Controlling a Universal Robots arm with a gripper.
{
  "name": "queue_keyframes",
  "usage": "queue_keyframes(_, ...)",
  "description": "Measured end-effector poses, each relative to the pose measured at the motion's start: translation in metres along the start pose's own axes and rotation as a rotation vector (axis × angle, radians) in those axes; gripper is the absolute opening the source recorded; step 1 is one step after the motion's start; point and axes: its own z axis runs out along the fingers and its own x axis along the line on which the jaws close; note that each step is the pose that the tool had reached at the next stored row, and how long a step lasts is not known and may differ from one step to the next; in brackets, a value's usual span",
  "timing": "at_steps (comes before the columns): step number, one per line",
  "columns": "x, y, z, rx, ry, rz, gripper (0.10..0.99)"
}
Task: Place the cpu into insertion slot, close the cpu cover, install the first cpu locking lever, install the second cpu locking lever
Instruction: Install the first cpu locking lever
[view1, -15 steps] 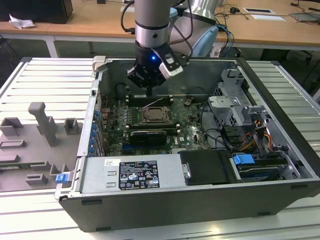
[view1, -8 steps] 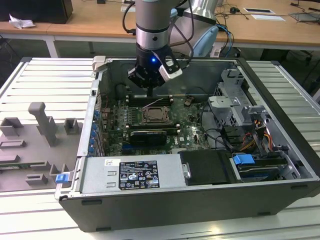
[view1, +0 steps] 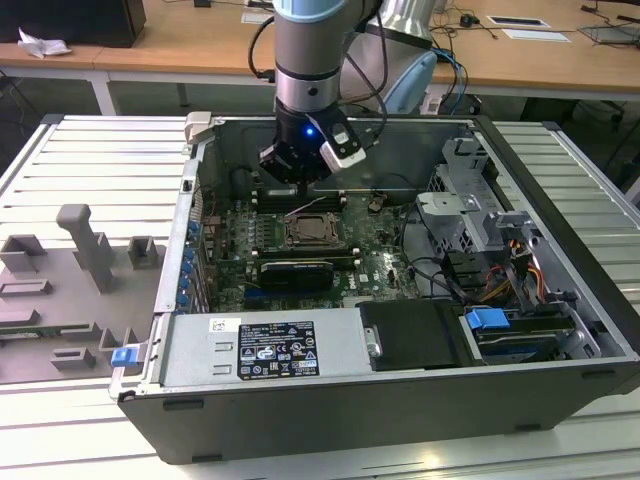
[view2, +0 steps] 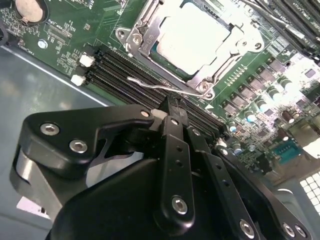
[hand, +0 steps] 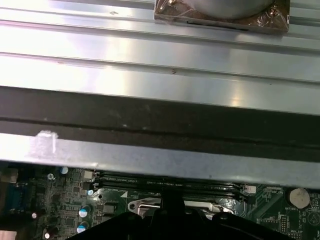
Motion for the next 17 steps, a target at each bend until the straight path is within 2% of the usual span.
queue_keyframes(1, -0.0045, 0.0000, 0.0034, 0.002, 0.0002, -0.001, 0.106)
queue_keyframes(8, -0.0138, 0.0016, 0.0102, 0.002, 0.0002, -0.001, 0.106)
queue_keyframes(13, -0.0205, 0.0002, 0.0112, 0.002, 0.0002, -0.001, 0.106)
queue_keyframes(17, -0.0213, -0.0019, 0.0118, 0.002, 0.0001, -0.001, 0.106)
